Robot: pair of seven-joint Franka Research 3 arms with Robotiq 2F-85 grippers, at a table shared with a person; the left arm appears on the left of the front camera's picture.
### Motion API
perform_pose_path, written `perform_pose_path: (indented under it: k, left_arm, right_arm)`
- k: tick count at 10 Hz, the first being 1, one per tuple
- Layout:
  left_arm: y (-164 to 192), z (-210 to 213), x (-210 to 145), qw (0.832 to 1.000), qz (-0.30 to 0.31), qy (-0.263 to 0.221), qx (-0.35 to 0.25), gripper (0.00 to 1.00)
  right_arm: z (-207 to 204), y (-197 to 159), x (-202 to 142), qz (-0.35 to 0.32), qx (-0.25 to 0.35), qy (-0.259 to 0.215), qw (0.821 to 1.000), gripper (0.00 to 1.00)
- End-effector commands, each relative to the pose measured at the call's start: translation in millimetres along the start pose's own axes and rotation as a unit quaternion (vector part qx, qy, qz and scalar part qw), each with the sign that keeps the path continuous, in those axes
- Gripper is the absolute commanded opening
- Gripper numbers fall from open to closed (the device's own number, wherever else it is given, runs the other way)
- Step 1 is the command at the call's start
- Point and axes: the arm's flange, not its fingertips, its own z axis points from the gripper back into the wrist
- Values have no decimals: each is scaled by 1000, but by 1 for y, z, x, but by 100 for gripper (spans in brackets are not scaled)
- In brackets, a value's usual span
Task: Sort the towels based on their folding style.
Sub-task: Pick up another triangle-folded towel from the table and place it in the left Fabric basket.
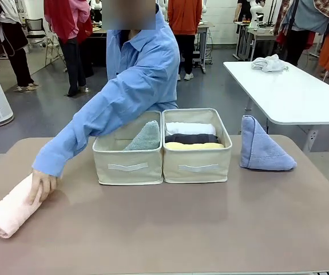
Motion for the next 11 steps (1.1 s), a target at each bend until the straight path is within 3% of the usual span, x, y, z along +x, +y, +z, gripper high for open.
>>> perform_pose_path:
  k: [1,3,5,7,8,9,11]
  left_arm:
    - [22,33,-30,995,-3,-95,-37,93]
    - [44,42,-60,990,24,-136,6,93]
    - [53,42,-64,988,57,-139,24,93]
    - [34,47,-72,990,34,-137,15,93]
    - [34,47,-72,990,34,-137,15,93]
    - [34,47,-72,990,34,-137,15,93]
    - [34,47,-72,990,34,-137,15,93]
  right_arm:
    - [-2,0,0,4,5,-5,1000,100]
    - [-2,0,0,4,5,-5,1000,100]
    - [0,0,0,0,0,0,1000,100]
    - [-29,23,41,37,-69,62,995,100]
    - [-50,33,55,81,-87,125,985,100]
    - [-74,36,75,107,-107,175,973,100]
    - [-123,20,106,134,-152,226,953,100]
